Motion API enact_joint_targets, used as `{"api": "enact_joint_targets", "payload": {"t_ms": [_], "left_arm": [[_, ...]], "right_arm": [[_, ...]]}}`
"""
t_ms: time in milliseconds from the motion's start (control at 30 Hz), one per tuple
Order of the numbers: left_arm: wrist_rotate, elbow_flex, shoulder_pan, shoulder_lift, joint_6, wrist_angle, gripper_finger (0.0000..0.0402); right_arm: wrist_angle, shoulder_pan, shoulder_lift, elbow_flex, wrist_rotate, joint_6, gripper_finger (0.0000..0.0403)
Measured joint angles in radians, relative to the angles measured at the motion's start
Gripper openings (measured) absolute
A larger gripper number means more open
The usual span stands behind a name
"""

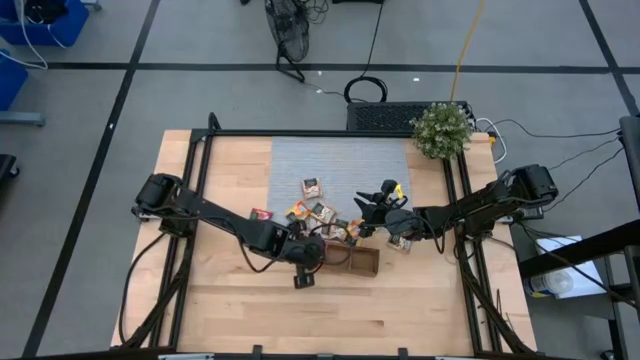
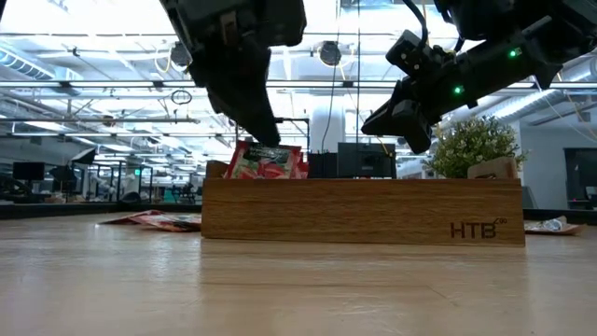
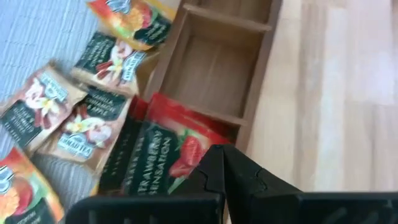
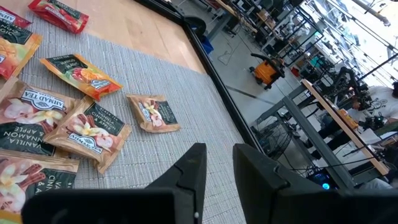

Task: Pick & Place Tea
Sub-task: Put the red tea bag into the left section of the wooden organizer

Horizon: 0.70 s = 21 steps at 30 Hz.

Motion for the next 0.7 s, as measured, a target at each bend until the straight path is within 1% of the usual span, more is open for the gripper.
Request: {"api": "enact_joint_targets", "payload": {"t_ms": [100, 333, 433, 567, 700], "left_arm": [[-0.001, 0.0, 0.002, 0.0, -0.023, -0.039, 0.0002], [0.018, -0.005, 0.01, 0.042, -0.037, -0.018, 0.0002], [0.045, -0.005, 0.018, 0.076, -0.052, -0.018, 0.0003], [0.108, -0.001, 0.038, 0.12, -0.06, 0.004, 0.0004], [0.134, 0.0, 0.051, 0.14, -0.067, 0.033, 0.0004]], "right_arm": [[0.0, 0.0, 0.0, 0.0, 0.0, 0.0, 0.007], [0.0, 0.0, 0.0, 0.0, 0.0, 0.0, 0.007], [0.0, 0.0, 0.0, 0.0, 0.0, 0.0, 0.007], [0.0, 0.0, 0.0, 0.0, 0.0, 0.0, 0.007], [0.0, 0.0, 0.0, 0.0, 0.0, 0.0, 0.007]]}}
